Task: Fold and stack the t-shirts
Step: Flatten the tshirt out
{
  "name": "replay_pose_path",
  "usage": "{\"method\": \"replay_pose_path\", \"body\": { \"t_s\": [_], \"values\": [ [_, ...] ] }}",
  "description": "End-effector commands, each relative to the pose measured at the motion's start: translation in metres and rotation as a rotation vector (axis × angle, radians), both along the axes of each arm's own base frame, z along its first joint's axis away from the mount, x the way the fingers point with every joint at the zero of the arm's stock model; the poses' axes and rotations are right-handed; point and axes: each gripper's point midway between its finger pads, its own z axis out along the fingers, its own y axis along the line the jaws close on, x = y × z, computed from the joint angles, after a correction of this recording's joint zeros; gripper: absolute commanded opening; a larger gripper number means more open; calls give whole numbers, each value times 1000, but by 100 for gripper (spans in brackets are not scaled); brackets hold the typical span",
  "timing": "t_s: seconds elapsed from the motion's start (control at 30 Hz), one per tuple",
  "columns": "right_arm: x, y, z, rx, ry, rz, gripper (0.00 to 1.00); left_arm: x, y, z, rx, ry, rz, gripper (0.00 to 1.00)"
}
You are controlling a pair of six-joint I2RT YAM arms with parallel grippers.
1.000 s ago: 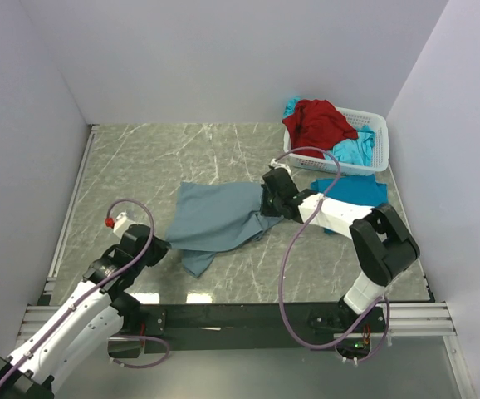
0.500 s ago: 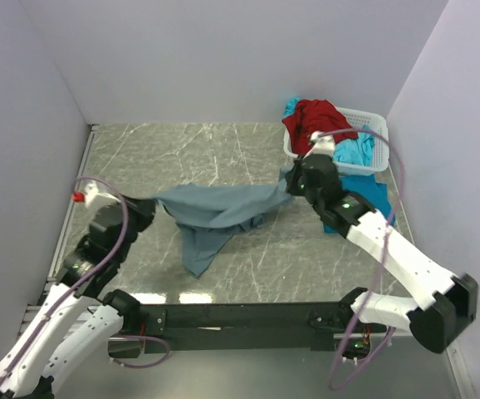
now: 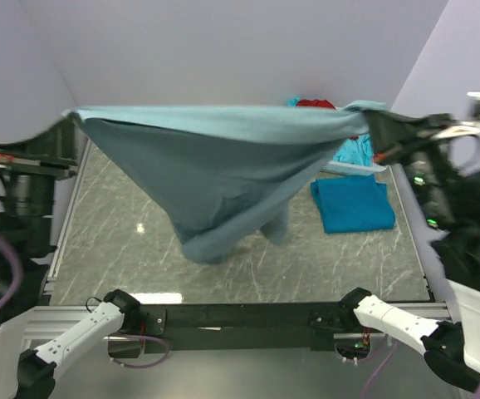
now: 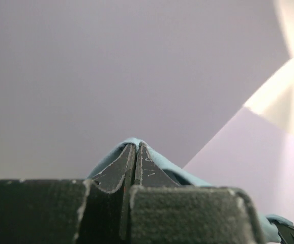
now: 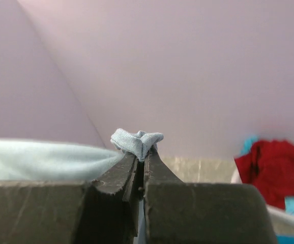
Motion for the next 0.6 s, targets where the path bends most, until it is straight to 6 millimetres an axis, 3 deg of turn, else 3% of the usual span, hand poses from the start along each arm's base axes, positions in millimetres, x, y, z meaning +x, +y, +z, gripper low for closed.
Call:
{"method": "replay_pose_path", "body": {
  "t_s": [0.0,0.2,0.3,0.4,0.5,0.57],
  "values": [
    [-36,-16,45,-32,-125,26,0,-36,8,60,84,-174,-1,1],
    [-79,-27,95,3,-289,92,0,-66,7,108,139,-304,-38,1],
    [-87,-28,106,7,-326,106,0,-70,3,122,160,-340,-44,1],
    [-83,-24,108,1,-329,106,0,-60,-1,127,175,-334,-33,1],
    [-65,-15,103,-20,-311,96,0,-38,-4,121,188,-305,6,1],
    [-44,-9,96,-30,-280,65,0,-9,-3,108,189,-236,77,1]
  ]
}}
